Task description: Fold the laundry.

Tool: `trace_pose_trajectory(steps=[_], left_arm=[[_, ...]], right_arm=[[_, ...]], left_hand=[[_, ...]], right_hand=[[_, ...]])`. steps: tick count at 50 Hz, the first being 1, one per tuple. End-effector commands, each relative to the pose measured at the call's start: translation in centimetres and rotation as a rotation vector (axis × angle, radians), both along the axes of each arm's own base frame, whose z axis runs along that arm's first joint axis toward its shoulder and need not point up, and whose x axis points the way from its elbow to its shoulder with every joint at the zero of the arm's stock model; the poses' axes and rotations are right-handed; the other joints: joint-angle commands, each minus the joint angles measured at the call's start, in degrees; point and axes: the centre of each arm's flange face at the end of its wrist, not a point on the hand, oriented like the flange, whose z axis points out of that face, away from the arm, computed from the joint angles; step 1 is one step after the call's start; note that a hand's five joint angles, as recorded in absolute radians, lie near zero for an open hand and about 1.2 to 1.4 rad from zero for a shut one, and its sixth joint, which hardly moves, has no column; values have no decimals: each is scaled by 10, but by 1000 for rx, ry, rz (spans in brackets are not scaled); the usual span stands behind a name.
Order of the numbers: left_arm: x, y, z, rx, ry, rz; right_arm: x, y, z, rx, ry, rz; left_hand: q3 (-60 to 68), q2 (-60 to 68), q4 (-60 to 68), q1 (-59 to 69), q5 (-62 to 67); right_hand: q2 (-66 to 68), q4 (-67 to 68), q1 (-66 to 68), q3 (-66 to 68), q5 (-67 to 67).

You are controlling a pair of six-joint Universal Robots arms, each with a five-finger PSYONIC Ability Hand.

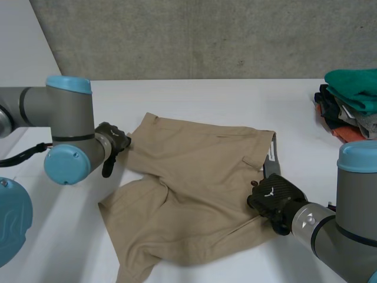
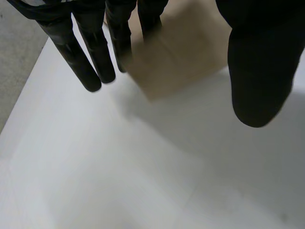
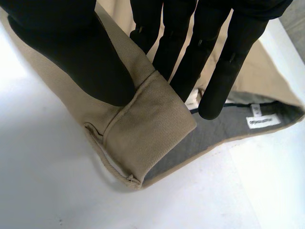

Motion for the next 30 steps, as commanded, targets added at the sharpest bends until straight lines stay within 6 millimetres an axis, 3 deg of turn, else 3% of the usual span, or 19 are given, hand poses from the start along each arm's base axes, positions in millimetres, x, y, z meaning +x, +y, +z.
trace_pose_trajectory(steps=[1,6,12,18,25,30], left_arm=[[6,8,43,-11,129,48],[18,31,88,-36,261,71],[24,72,100,45,358,33],[32,118,75,212,369,11],[37,160,47,366,349,-13],[33,168,27,410,330,-24]], right_arm=[[2,-1,11,-30,-38,2],[12,-7,19,-64,-112,0],[24,-24,25,-69,-238,-66],[28,-47,22,-47,-328,-182],[28,-54,16,-34,-358,-258],[29,-53,16,-46,-372,-266]], left_hand=[[-7,-6,-1,11,-2],[23,24,30,41,28],[42,43,48,60,47],[43,44,50,61,48],[45,46,51,63,50],[48,49,55,67,53]], right_hand=[[127,113,152,119,115],[127,113,152,119,115],[127,113,152,119,115],[127,113,152,119,115],[127,113,152,119,115],[127,113,152,119,115]])
